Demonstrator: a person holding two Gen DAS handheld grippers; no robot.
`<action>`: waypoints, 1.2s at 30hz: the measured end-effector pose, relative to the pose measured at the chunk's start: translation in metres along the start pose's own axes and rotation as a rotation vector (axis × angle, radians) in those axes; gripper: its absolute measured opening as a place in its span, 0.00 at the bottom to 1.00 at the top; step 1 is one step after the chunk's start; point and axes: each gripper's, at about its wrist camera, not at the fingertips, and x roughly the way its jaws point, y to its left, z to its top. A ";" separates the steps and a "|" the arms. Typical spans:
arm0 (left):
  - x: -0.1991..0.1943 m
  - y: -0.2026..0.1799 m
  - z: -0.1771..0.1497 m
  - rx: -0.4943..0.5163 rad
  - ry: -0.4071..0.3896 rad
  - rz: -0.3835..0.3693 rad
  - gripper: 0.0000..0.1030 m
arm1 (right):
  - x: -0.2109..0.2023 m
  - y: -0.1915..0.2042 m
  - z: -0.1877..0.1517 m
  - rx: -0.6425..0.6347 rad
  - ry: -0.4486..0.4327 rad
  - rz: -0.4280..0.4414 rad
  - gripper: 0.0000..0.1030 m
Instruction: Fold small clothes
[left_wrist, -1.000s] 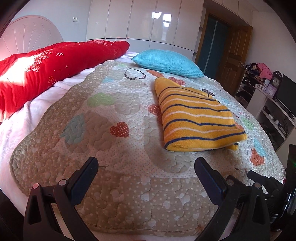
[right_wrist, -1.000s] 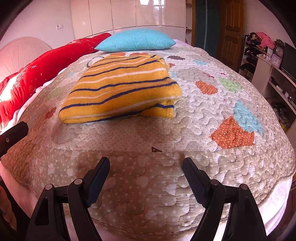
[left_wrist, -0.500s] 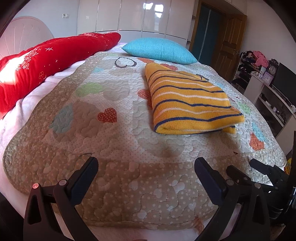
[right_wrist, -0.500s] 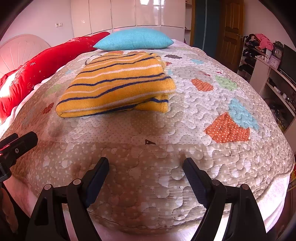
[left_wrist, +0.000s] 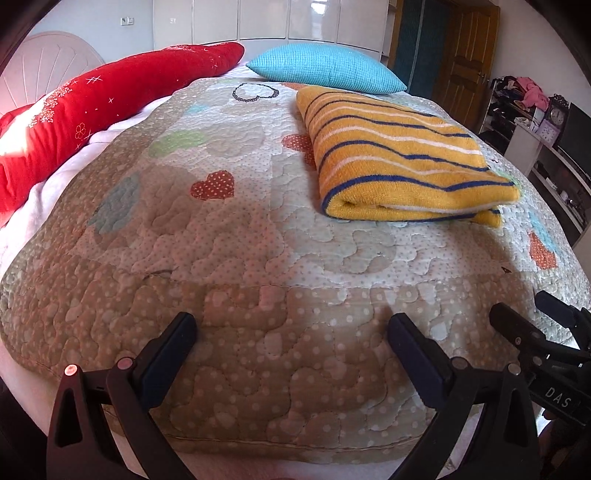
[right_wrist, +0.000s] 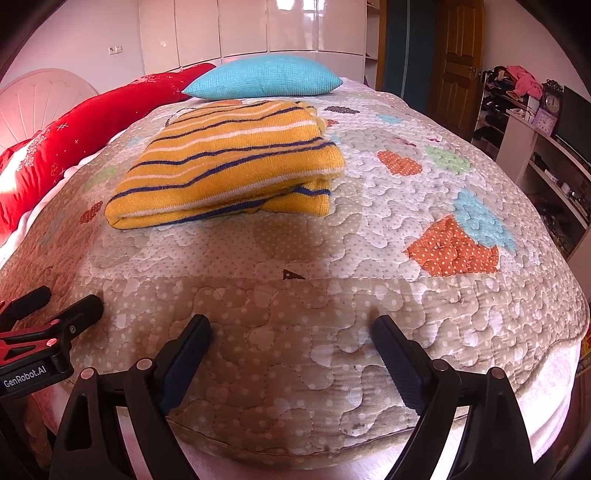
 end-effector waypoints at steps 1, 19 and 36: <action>0.001 0.001 0.000 -0.005 0.003 -0.004 1.00 | 0.000 0.000 0.000 0.003 0.000 0.001 0.90; -0.011 0.006 0.003 -0.037 -0.002 -0.026 1.00 | -0.013 -0.002 0.003 0.026 -0.009 0.019 0.92; -0.122 0.016 -0.008 -0.034 -0.106 0.043 1.00 | -0.079 0.022 -0.008 -0.047 -0.064 0.030 0.92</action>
